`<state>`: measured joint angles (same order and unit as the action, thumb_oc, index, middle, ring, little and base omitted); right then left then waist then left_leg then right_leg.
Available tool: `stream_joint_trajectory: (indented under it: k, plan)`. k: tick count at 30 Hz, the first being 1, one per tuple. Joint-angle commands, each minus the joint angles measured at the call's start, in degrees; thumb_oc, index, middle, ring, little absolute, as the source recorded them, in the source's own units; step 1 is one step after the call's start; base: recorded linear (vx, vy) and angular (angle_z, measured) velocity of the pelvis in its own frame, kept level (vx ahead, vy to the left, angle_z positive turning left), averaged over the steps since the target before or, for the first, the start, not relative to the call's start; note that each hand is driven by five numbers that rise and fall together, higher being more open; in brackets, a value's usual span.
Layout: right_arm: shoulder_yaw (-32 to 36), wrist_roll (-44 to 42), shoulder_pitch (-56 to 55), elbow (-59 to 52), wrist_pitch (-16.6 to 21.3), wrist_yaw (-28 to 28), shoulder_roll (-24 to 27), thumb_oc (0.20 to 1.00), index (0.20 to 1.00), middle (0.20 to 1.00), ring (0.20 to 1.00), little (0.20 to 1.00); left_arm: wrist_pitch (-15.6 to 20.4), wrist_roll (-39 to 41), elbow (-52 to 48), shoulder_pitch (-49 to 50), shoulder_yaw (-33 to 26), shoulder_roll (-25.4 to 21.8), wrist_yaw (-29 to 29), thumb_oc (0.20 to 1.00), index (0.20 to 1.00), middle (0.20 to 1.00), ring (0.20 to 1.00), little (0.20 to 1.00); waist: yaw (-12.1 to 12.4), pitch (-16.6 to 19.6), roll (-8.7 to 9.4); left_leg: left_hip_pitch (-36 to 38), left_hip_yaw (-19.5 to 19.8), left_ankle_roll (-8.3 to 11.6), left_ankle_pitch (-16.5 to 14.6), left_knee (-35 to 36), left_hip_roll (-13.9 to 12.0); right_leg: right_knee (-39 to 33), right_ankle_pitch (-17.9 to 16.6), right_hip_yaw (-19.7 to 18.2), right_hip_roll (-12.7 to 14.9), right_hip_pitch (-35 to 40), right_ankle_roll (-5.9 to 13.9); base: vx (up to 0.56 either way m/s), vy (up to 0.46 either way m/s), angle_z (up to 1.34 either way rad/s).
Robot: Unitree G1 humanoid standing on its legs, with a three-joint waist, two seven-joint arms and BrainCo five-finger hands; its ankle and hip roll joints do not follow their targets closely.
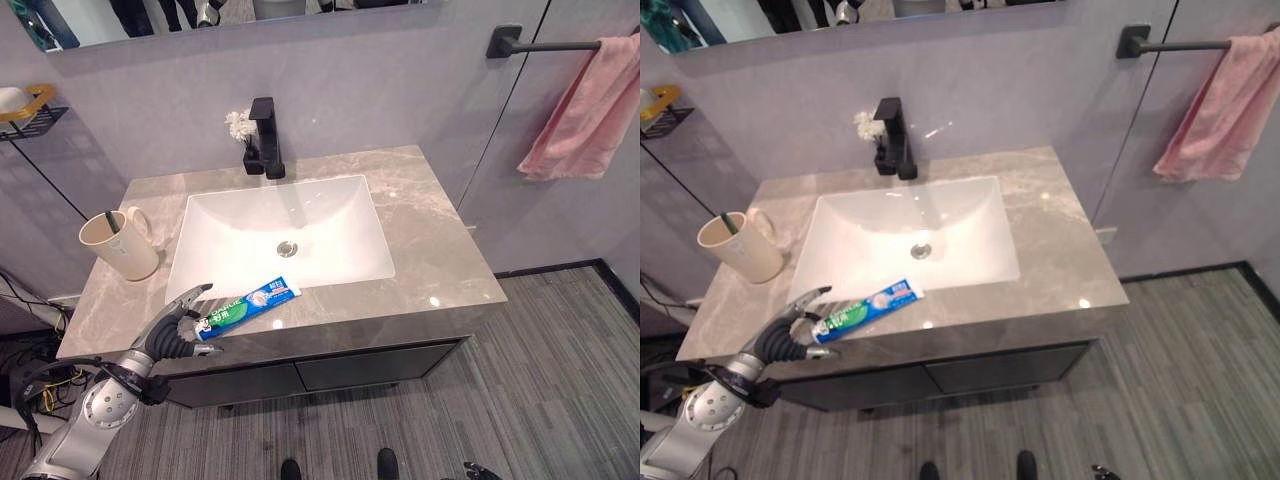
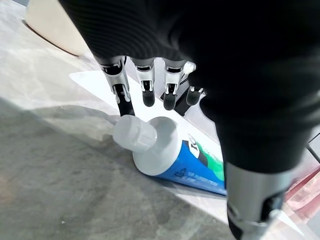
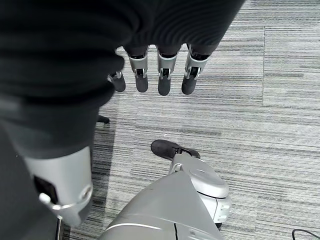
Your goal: Put brush and paste in cup on sink, flatten towel.
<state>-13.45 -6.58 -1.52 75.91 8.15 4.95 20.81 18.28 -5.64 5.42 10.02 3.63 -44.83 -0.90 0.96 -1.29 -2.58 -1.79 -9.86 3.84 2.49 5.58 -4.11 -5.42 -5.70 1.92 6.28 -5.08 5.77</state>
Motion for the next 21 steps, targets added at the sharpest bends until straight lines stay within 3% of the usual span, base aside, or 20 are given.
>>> stream_joint_trajectory:
  k: [1,7,8,10,13,15,16,17,19,20,21]
  plan:
    - [0.22,-2.32,2.67,1.59,-0.08,-1.08,-0.77,1.000,1.000,1.000,1.000,1.000,-0.10,-2.24,-0.42,-1.64,3.16,-1.45,-1.29,1.000,1.000,1.000,1.000,1.000,-0.49,-1.84,2.22,0.86,2.53,0.06,-2.38,-0.58,0.37,0.42,-2.01,0.72,2.31,0.15,2.54,0.00,0.000,0.00]
    - [0.34,-2.36,2.71,1.48,-0.15,-1.10,-0.66,1.000,1.000,1.000,1.000,1.000,-0.27,-5.06,0.41,-2.03,4.49,-2.43,-1.94,1.000,1.000,1.000,1.000,1.000,-0.56,-1.89,2.06,0.93,2.59,0.11,-2.45,-0.58,0.30,0.42,-1.95,0.90,2.27,0.18,2.49,0.00,0.000,0.00]
    - [0.34,-2.35,2.67,1.37,-0.24,-1.15,-0.67,1.000,1.000,1.000,1.000,1.000,-0.61,-5.35,1.05,-1.94,4.64,-2.23,-1.97,0.959,0.959,0.959,0.959,0.959,-0.52,-1.91,2.02,0.88,2.60,0.14,-2.39,-0.58,0.25,0.42,-1.92,0.95,2.22,0.15,2.46,0.00,0.000,0.00]
    - [0.40,-2.28,2.63,1.48,-0.30,-1.25,-0.66,1.000,1.000,1.000,1.000,1.000,-0.77,-6.20,1.28,-2.02,4.90,-2.27,-1.97,0.953,0.953,0.953,0.953,0.953,-0.50,-1.97,1.99,0.83,2.67,0.14,-2.38,-0.58,0.26,0.42,-1.91,0.92,2.16,0.13,2.45,0.00,0.000,0.00]
    - [0.49,-2.30,2.80,1.20,-0.47,-1.41,-0.61,1.000,1.000,1.000,1.000,1.000,-1.09,-10.53,3.57,-2.31,6.17,-2.37,-1.28,1.000,1.000,1.000,1.000,1.000,-0.51,-2.18,1.86,0.46,2.63,0.25,-2.19,-0.58,0.11,0.42,-1.86,1.06,2.09,-0.14,2.34,0.00,-0.010,0.00]
    - [0.62,-2.23,2.89,1.00,-0.47,-1.65,-0.22,1.000,1.000,1.000,1.000,1.000,-0.99,-14.85,5.82,-2.95,7.89,-2.80,-0.16,0.940,0.940,0.940,0.940,0.940,-0.46,-2.10,1.75,0.34,2.69,0.30,-2.15,-0.58,-0.08,0.42,-1.74,1.08,1.94,-0.24,2.27,0.02,-0.036,-0.01]
    - [0.64,-2.16,2.85,0.86,-0.44,-1.75,-0.16,1.000,1.000,1.000,1.000,1.000,-1.06,-15.77,6.59,-3.21,8.52,-2.83,0.10,1.000,1.000,1.000,1.000,1.000,-0.46,-2.08,1.72,0.37,2.67,0.34,-2.19,-0.58,-0.14,0.42,-1.68,1.14,1.90,-0.22,2.26,0.00,0.000,0.00]
    - [0.53,-2.06,3.00,0.86,-0.45,-1.89,-0.13,1.000,1.000,1.000,1.000,1.000,-1.02,-17.17,7.80,-3.70,9.55,-2.82,0.62,1.000,1.000,1.000,1.000,1.000,-0.56,-2.00,1.72,0.44,2.63,0.38,-2.23,-0.58,-0.20,0.42,-1.59,1.07,1.85,-0.14,2.22,0.00,0.000,0.00]
    - [0.35,-1.88,3.32,0.88,-0.41,-2.37,-0.08,1.000,1.000,1.000,1.000,1.000,-1.02,-19.37,10.79,-4.86,11.88,-2.14,1.82,0.369,0.369,0.369,0.369,0.369,-0.64,-1.94,1.68,0.78,2.50,0.44,-2.33,-0.58,-0.32,0.42,-1.44,1.12,1.73,0.15,2.17,0.01,-0.015,0.00]
    - [0.36,-1.92,3.46,0.92,-0.32,-2.70,0.02,1.000,1.000,1.000,1.000,1.000,-0.91,-20.35,11.85,-5.21,12.68,-1.95,2.25,0.200,0.200,0.200,0.200,0.200,-0.71,-1.78,1.75,1.03,2.43,0.45,-2.37,-0.58,-0.36,0.42,-1.35,1.14,1.70,0.35,2.14,0.00,0.000,0.00]
    - [0.40,-2.05,3.46,0.90,-0.26,-2.85,-0.03,1.000,1.000,1.000,1.000,1.000,-0.97,-20.80,12.54,-5.54,13.06,-1.76,2.69,0.200,0.200,0.200,0.200,0.200,-0.69,-1.75,1.80,1.20,2.42,0.44,-2.41,-0.58,-0.34,0.42,-1.28,1.14,1.65,0.51,2.11,0.00,0.000,0.00]
